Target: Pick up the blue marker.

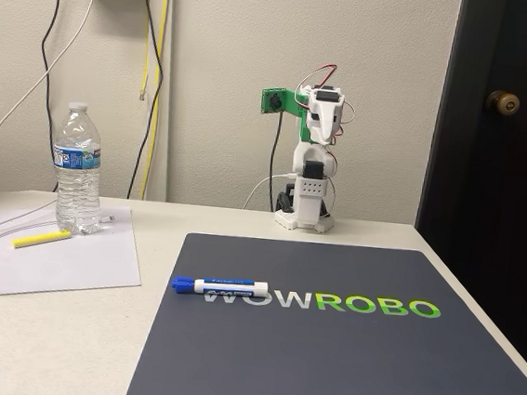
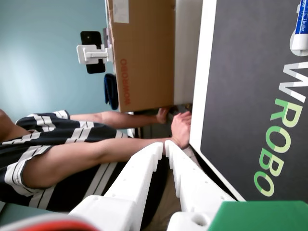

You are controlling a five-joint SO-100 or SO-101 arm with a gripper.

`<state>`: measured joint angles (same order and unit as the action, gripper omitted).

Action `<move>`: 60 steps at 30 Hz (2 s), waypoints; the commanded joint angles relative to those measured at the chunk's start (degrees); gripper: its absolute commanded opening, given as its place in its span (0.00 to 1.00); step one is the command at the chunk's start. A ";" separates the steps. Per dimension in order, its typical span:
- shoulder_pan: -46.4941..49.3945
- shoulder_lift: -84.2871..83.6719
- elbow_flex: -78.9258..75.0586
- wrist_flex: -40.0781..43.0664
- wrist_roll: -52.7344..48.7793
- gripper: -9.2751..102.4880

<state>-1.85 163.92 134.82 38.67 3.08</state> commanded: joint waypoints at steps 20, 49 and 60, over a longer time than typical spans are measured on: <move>-0.18 2.99 2.55 -4.04 0.62 0.08; 3.34 -24.70 -23.20 1.93 -1.58 0.08; 4.13 -51.06 -51.68 15.82 -5.27 0.08</move>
<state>1.76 116.10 90.09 52.47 -1.49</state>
